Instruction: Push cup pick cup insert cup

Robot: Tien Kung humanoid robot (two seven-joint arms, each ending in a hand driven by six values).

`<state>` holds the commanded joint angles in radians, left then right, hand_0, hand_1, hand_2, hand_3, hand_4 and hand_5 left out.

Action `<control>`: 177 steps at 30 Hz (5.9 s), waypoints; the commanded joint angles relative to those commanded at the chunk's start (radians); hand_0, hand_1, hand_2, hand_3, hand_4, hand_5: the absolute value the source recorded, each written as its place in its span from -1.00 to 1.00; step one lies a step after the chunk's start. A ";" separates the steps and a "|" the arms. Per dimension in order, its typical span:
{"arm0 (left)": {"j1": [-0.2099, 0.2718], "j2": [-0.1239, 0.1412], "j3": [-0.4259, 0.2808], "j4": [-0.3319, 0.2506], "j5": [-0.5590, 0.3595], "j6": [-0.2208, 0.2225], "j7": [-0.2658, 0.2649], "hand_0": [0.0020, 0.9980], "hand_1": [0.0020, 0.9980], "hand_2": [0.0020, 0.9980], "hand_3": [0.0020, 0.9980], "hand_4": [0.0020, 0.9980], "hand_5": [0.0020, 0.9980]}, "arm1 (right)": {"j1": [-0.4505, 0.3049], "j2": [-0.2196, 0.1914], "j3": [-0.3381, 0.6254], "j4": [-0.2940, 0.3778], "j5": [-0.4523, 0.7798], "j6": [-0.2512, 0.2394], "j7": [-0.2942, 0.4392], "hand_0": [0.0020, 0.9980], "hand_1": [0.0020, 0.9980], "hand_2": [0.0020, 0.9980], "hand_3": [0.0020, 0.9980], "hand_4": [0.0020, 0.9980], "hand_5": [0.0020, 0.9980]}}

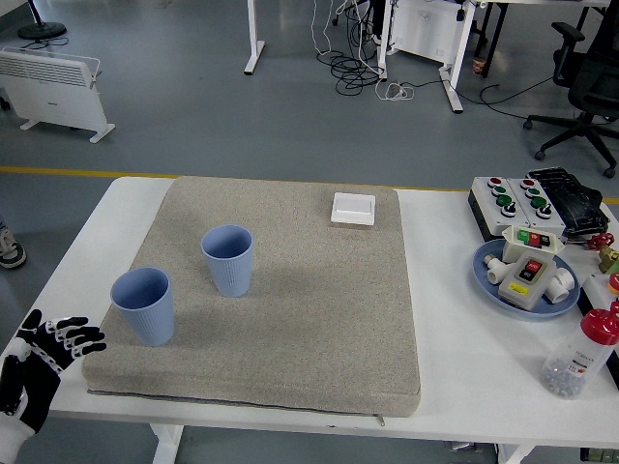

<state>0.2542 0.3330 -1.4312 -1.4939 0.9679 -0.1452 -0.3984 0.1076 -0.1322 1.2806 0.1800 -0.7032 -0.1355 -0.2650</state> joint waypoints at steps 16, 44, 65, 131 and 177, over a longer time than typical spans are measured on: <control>-0.138 0.007 0.083 0.102 0.129 0.003 0.022 0.25 0.19 0.07 0.01 0.27 1.00 | -0.005 0.003 -0.005 0.000 0.005 0.000 -0.001 0.45 0.30 0.30 0.15 -0.77 -0.08; -0.268 0.046 0.169 0.266 0.105 -0.008 0.042 0.38 0.20 0.07 0.01 0.25 1.00 | -0.015 0.006 -0.004 0.000 0.007 -0.001 -0.001 0.45 0.30 0.30 0.14 -0.77 -0.08; -0.393 0.074 0.243 0.363 0.121 -0.004 0.026 0.49 0.20 0.07 0.01 0.25 1.00 | -0.010 0.011 -0.005 0.000 0.008 -0.002 -0.002 0.45 0.30 0.30 0.14 -0.77 -0.08; -0.889 0.017 0.588 0.914 0.059 0.004 -0.072 0.55 0.22 0.05 -0.01 0.18 1.00 | -0.002 0.013 -0.046 0.000 0.015 -0.001 -0.010 0.45 0.30 0.29 0.14 -0.77 -0.08; -0.930 0.048 0.586 0.893 0.056 0.030 -0.145 0.18 0.16 0.01 -0.03 0.16 1.00 | 0.005 0.015 -0.055 0.000 0.013 0.001 -0.010 0.45 0.30 0.30 0.14 -0.77 -0.08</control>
<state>-0.6760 0.3807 -0.8448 -0.6013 1.0243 -0.1157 -0.5436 0.1126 -0.1173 1.2261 0.1800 -0.6904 -0.1345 -0.2753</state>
